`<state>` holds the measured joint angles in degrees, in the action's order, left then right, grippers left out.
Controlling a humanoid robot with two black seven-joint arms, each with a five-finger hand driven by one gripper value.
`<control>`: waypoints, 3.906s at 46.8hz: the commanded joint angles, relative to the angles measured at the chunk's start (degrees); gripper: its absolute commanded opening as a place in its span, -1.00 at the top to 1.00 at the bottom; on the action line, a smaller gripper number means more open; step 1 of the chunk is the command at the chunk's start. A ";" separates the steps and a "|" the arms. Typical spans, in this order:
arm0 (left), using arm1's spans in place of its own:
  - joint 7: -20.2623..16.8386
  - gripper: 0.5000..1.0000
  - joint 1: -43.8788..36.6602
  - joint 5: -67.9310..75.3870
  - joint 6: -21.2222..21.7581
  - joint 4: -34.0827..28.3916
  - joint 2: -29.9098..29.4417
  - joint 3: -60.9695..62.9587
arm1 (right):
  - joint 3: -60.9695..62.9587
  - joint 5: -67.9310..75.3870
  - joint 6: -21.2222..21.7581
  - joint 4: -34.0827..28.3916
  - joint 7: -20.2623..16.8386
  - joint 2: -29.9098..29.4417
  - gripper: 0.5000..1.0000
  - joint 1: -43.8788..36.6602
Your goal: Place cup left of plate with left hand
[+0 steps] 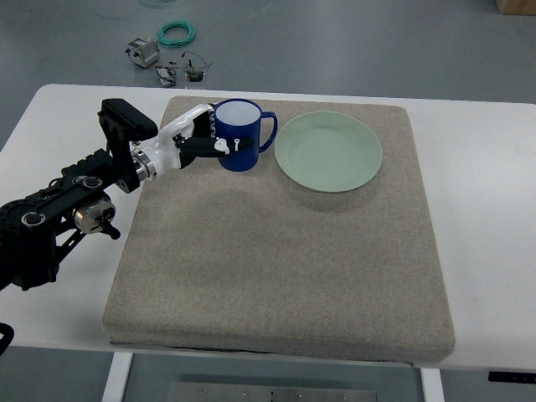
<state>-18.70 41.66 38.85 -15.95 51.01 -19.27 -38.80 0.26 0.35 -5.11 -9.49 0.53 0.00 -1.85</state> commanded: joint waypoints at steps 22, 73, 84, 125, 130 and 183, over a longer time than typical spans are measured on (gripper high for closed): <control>-8.81 0.62 -0.62 0.44 0.92 -7.77 -0.41 -1.02 | 0.00 0.00 0.01 0.00 0.00 0.00 -0.73 0.00; -8.81 0.05 -2.46 -0.09 1.09 -11.20 0.38 -0.67 | 0.00 0.00 -0.07 0.00 0.00 0.00 -0.73 0.00; -8.90 -0.15 -2.46 -0.09 1.09 -11.20 0.47 -0.67 | 0.00 0.00 -0.07 0.00 0.00 0.00 -0.73 0.00; -8.90 -0.87 -3.25 -1.50 1.00 -10.32 0.55 -1.37 | 0.00 0.00 0.01 0.00 0.00 0.00 -0.73 0.00; -8.90 -0.89 -3.34 -1.94 0.92 -10.23 -0.06 -1.46 | 0.00 0.00 0.01 0.00 0.00 0.00 -0.73 0.00; -7.67 -0.97 6.94 -26.36 0.56 -4.51 -4.20 -11.39 | 0.00 0.00 0.01 0.00 0.00 0.00 -0.73 0.00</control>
<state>-26.61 46.70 17.32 -15.72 48.19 -24.33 -50.79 0.26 0.35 -5.11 -9.49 0.53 0.00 -1.84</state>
